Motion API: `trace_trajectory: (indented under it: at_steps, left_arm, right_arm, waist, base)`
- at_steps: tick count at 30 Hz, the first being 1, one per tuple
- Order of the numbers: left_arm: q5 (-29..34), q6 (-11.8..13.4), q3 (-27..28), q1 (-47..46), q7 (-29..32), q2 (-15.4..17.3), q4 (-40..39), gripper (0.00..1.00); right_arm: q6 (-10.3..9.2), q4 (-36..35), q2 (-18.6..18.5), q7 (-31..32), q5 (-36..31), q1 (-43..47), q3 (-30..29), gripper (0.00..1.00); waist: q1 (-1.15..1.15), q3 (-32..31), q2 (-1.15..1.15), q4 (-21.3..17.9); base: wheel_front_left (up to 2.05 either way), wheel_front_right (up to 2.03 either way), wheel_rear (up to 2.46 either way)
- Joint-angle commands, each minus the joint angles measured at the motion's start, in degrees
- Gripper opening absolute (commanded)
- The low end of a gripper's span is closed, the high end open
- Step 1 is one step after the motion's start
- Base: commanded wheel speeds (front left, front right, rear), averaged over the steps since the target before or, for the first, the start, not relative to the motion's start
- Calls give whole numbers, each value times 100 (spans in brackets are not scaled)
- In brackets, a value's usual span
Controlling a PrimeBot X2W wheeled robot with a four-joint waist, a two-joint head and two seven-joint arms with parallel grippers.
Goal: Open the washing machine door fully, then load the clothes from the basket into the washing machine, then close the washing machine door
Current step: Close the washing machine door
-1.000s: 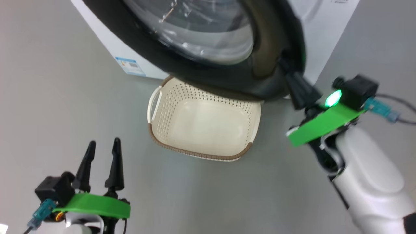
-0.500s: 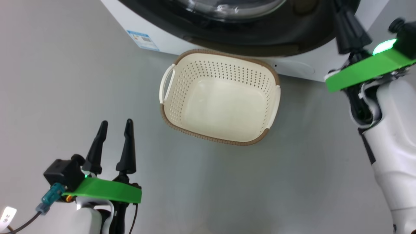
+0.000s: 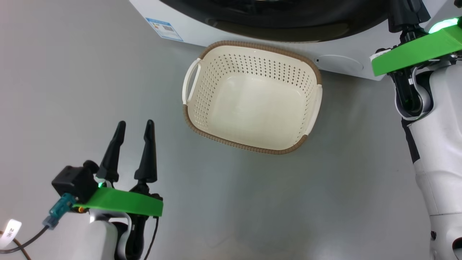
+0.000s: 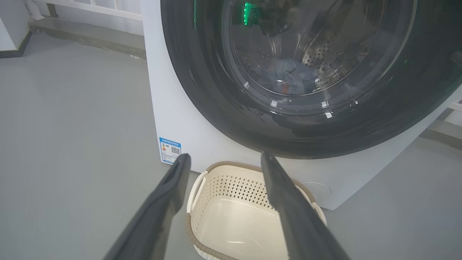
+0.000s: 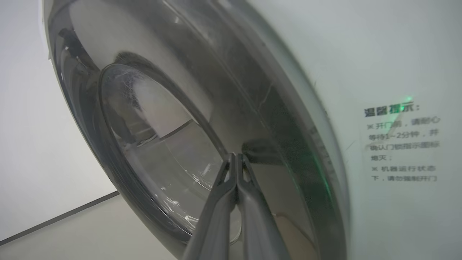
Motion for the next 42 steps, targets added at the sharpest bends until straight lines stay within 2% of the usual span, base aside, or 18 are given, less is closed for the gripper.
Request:
trace_trajectory:
  at_steps: [1,10,11,12,14,15,16,27,42]
  left_arm:
    - [-4,-9,184,-78,-37,136,-115,100]
    - [20,-9,203,63,-37,219,137,100]
    - [-14,-9,197,89,-37,242,180,100]
    - [-32,-9,195,111,-37,276,224,100]
    - [-51,-9,219,159,-37,336,291,100]
    - [-59,-9,222,185,-37,367,326,100]
    - [-63,-9,219,210,-37,401,364,100]
    - [-102,-9,296,455,-37,721,715,100]
    - [-87,-9,355,681,-37,1024,766,100]
  right_arm:
    - [-26,-137,60,-27,-67,-133,12,0]
    - [-26,-154,56,-27,34,563,426,0]
    - [-26,-161,64,-27,55,657,452,9]
    - [-26,-167,75,-27,84,749,483,25]
    - [-26,-164,99,-27,143,936,534,47]
    - [-26,-167,109,-27,161,1028,551,77]
    - [-26,-172,116,-27,173,1122,562,100]
    - [-26,-251,81,-27,194,2273,605,100]
    - [-26,-450,-139,-27,193,3268,440,100]
  waist:
    - [0,-39,0,-28]
    - [0,-452,0,-263]
    - [0,-509,0,-301]
    - [0,-567,0,-341]
    - [0,-690,0,-427]
    - [0,-751,0,-469]
    - [0,-813,0,-509]
    - [0,-1427,0,-963]
    - [0,-1800,0,-1531]
  base:
    - [0,0,0]
    - [0,0,0]
    - [0,0,0]
    - [0,0,0]
    - [0,0,0]
    - [0,0,0]
    - [0,0,0]
    - [0,0,0]
    - [0,0,0]
